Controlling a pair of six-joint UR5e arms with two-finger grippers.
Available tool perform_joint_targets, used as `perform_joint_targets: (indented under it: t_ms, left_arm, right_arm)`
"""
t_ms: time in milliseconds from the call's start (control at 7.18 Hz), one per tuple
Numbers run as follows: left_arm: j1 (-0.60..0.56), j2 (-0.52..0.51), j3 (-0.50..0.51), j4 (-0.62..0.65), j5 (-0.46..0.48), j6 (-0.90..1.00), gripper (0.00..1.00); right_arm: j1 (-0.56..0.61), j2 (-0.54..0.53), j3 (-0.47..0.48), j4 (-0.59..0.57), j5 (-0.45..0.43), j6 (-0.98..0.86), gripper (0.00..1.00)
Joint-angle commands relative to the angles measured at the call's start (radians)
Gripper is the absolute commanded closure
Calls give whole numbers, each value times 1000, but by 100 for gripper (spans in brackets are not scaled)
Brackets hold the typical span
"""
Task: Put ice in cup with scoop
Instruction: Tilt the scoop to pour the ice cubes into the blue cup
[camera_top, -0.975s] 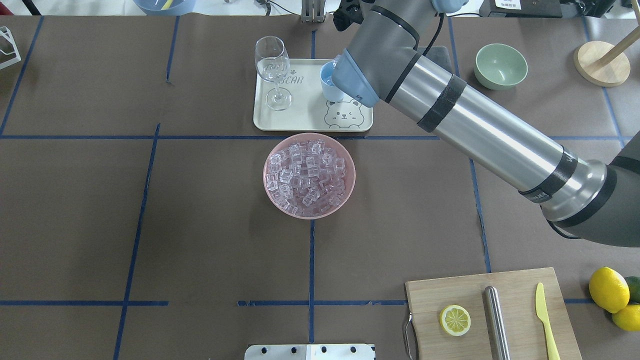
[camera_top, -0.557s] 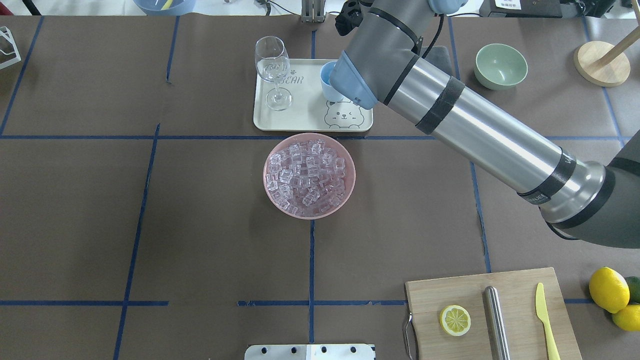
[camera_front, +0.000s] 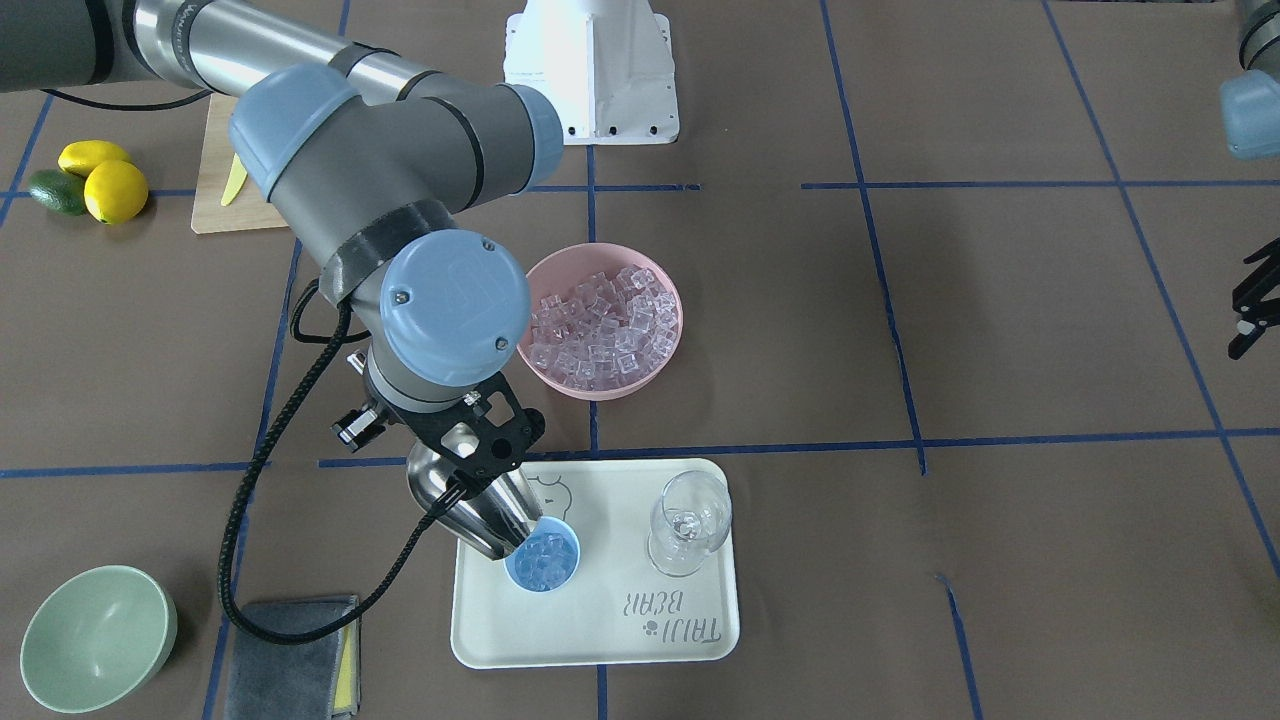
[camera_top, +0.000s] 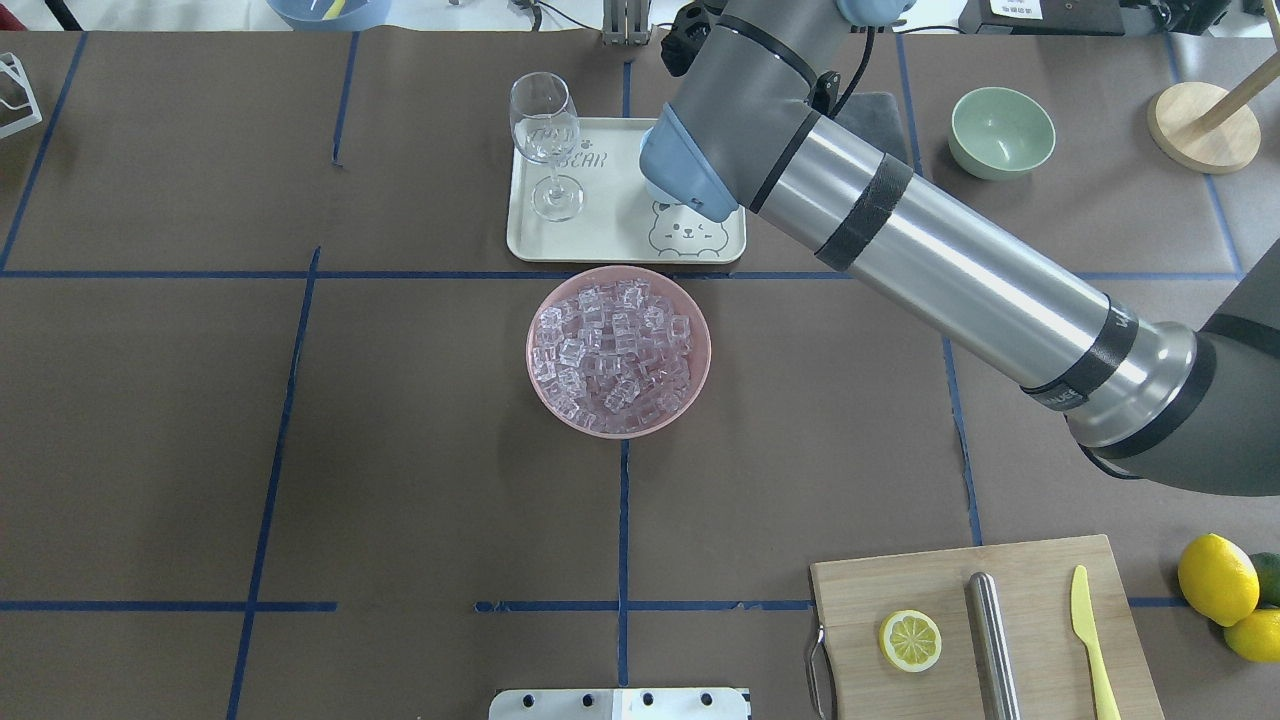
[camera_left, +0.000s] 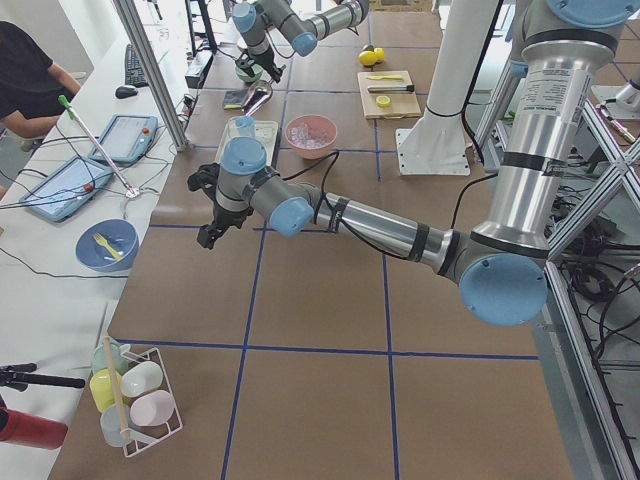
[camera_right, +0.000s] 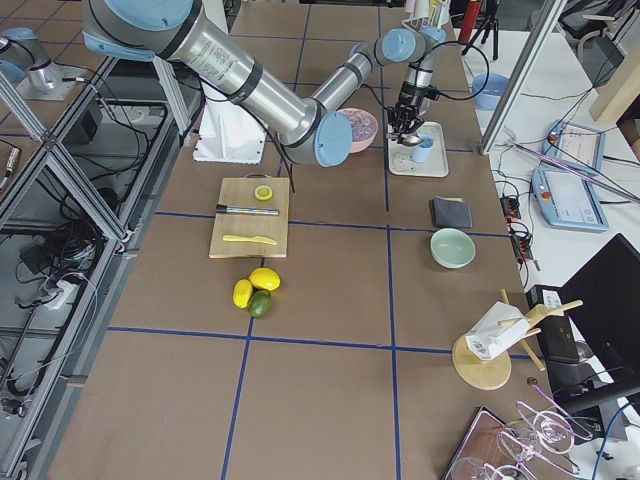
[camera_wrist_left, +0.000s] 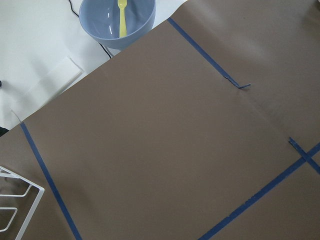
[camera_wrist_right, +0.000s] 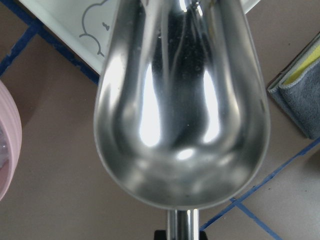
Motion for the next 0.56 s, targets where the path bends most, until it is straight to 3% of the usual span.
perform_joint_targets:
  t_ms: [0, 418]
  left_arm:
    - [-4, 3, 0, 18, 0, 0, 0]
    - [-39, 2, -3, 215, 2, 3, 0]
  right_arm:
    - [1, -6, 7, 1, -9, 0, 100]
    - [91, -18, 6, 11, 18, 8, 100]
